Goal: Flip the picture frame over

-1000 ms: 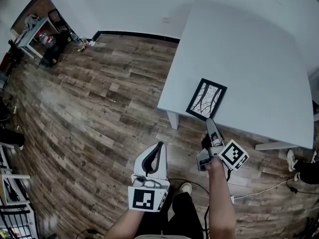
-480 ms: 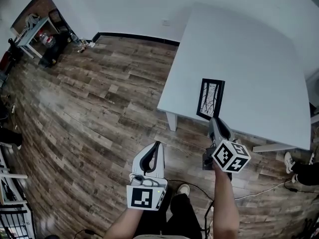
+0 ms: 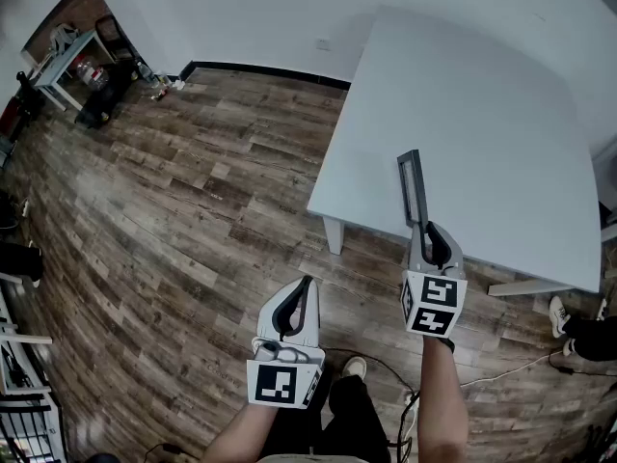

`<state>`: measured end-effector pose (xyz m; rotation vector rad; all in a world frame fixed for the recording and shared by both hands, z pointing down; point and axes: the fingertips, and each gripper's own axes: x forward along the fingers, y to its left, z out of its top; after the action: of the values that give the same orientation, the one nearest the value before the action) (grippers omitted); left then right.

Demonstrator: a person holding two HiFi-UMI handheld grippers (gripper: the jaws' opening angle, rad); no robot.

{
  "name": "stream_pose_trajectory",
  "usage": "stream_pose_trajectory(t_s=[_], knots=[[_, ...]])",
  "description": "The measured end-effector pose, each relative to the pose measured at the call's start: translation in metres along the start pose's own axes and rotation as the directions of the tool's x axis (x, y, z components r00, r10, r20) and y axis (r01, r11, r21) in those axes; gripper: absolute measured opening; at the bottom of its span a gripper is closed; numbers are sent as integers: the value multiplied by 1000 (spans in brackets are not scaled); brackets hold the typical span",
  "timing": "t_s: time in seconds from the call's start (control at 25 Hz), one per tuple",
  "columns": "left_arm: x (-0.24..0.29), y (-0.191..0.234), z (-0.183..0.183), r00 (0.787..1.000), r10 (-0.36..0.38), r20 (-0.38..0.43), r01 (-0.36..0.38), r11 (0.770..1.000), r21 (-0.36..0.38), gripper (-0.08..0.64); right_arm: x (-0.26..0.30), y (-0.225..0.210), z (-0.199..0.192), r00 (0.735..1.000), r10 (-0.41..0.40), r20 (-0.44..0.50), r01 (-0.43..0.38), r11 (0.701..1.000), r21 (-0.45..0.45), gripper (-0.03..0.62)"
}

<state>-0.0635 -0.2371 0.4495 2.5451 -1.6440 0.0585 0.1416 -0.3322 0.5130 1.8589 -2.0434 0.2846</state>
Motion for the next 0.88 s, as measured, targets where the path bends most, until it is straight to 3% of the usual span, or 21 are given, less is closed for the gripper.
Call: stream_pose_trajectory(t_s=[0.2, 0.32, 0.56, 0.72, 0.88], knots=[[-1, 1, -2, 1000, -1, -20, 1, 1000, 8, 0, -1, 5, 2, 999, -51, -10, 49, 986, -158, 91], [0, 2, -1, 1000, 4, -17, -4, 1000, 8, 0, -1, 8, 0, 996, -86, -23, 76, 955, -287, 91], [1, 4, -4, 1000, 3, -8, -3, 1000, 0, 0, 2, 23, -11, 992, -129, -19, 97, 829, -551, 89], [-1, 8, -8, 999, 14, -47, -14, 1000, 17, 0, 4, 35, -18, 992, -128, -17, 87, 757, -647, 89], [1, 9, -4, 1000, 28, -9, -28, 1000, -1, 0, 5, 45, -26, 992, -122, -16, 73, 687, -723, 91]])
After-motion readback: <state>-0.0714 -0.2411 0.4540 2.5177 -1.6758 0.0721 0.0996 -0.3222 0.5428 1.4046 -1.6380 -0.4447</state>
